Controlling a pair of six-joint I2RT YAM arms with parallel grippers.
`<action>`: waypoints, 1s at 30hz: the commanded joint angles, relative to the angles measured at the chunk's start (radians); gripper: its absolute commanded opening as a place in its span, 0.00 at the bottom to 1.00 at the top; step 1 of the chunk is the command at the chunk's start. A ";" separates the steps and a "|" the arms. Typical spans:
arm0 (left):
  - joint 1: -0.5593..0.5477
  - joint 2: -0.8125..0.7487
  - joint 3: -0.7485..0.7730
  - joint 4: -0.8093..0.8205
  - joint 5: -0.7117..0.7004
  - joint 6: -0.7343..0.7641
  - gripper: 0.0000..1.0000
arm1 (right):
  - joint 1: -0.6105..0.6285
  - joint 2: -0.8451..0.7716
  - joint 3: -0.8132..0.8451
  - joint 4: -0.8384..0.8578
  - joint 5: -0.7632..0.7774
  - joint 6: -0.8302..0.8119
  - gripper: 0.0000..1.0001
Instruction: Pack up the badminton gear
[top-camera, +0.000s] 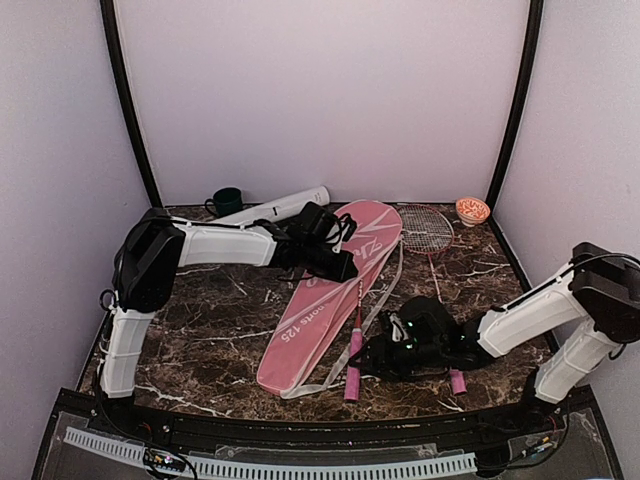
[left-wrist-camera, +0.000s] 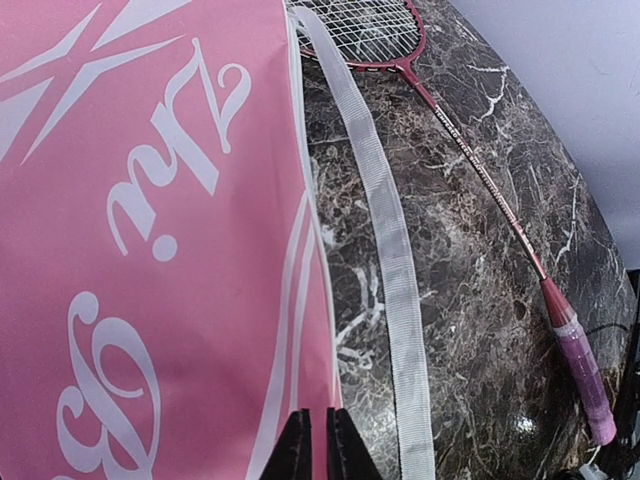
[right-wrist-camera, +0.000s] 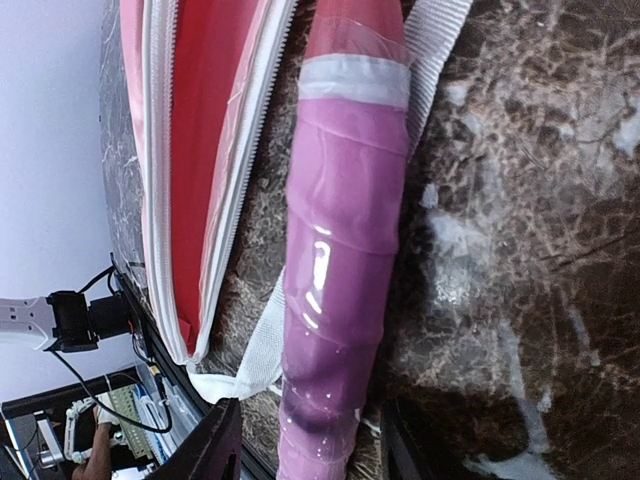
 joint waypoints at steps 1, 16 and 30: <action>-0.013 -0.018 0.017 -0.012 -0.039 0.003 0.08 | 0.013 0.039 0.031 0.004 0.022 0.041 0.46; -0.084 -0.374 -0.165 -0.219 -0.210 0.062 0.65 | -0.013 0.113 -0.042 0.151 0.021 0.121 0.19; -0.310 -0.703 -0.757 -0.358 -0.236 -0.141 0.52 | -0.014 0.066 -0.049 0.216 0.042 0.105 0.13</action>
